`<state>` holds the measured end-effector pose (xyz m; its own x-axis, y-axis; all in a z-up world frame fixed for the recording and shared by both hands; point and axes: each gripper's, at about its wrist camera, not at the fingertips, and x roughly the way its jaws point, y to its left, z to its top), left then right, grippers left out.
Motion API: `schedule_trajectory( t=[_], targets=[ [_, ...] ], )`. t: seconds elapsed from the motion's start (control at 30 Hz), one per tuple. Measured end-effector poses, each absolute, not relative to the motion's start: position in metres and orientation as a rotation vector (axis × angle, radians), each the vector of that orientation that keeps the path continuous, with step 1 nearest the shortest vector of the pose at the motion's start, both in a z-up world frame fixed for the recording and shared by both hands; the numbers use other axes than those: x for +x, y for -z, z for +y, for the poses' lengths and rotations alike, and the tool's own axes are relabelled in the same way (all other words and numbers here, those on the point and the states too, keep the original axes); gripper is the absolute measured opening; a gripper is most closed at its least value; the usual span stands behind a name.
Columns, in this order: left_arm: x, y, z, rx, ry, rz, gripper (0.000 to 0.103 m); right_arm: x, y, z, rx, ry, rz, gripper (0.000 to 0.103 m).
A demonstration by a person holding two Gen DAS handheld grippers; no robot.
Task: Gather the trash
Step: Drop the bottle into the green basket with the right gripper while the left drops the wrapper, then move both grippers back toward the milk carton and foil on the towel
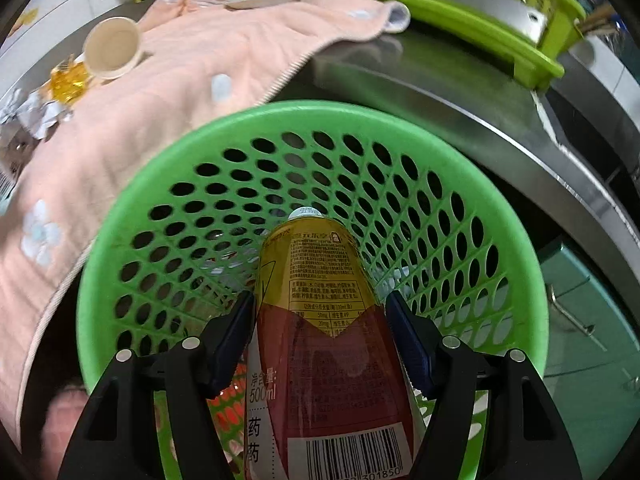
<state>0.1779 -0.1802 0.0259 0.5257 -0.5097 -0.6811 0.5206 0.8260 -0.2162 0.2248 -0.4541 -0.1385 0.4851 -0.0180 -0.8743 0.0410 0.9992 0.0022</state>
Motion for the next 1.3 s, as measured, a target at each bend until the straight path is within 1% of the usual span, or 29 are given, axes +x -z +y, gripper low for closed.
schedule_trajectory(
  t=[0.27, 0.7, 0.87, 0.9, 1.0, 1.03, 1.07, 1.3],
  targets=[
    [0.192, -0.015, -0.219, 0.031, 0.666, 0.846, 0.04, 0.219, 0.129, -0.467, 0.011, 0.061, 1.023, 0.066],
    [0.213, 0.017, -0.288, 0.062, 0.748, 0.931, 0.04, 0.168, 0.066, -0.49, -0.003, 0.088, 0.871, 0.075],
    [0.221, 0.035, -0.316, 0.065, 0.778, 0.971, 0.044, 0.151, 0.052, -0.489, -0.014, 0.099, 0.828, 0.079],
    [0.221, 0.036, -0.319, 0.069, 0.78, 0.974, 0.047, 0.147, 0.05, -0.489, -0.015, 0.098, 0.823, 0.079],
    [0.223, 0.042, -0.329, 0.074, 0.789, 0.983, 0.051, 0.14, 0.046, -0.489, -0.022, 0.101, 0.809, 0.08],
    [0.223, 0.044, -0.331, 0.073, 0.79, 0.985, 0.057, 0.137, 0.044, -0.489, -0.023, 0.101, 0.804, 0.08],
    [0.224, 0.045, -0.331, 0.07, 0.79, 0.988, 0.061, 0.135, 0.042, -0.489, -0.023, 0.102, 0.8, 0.08],
    [0.227, 0.051, -0.326, 0.039, 0.797, 0.994, 0.063, 0.13, 0.037, -0.487, -0.023, 0.104, 0.784, 0.08]
  ],
)
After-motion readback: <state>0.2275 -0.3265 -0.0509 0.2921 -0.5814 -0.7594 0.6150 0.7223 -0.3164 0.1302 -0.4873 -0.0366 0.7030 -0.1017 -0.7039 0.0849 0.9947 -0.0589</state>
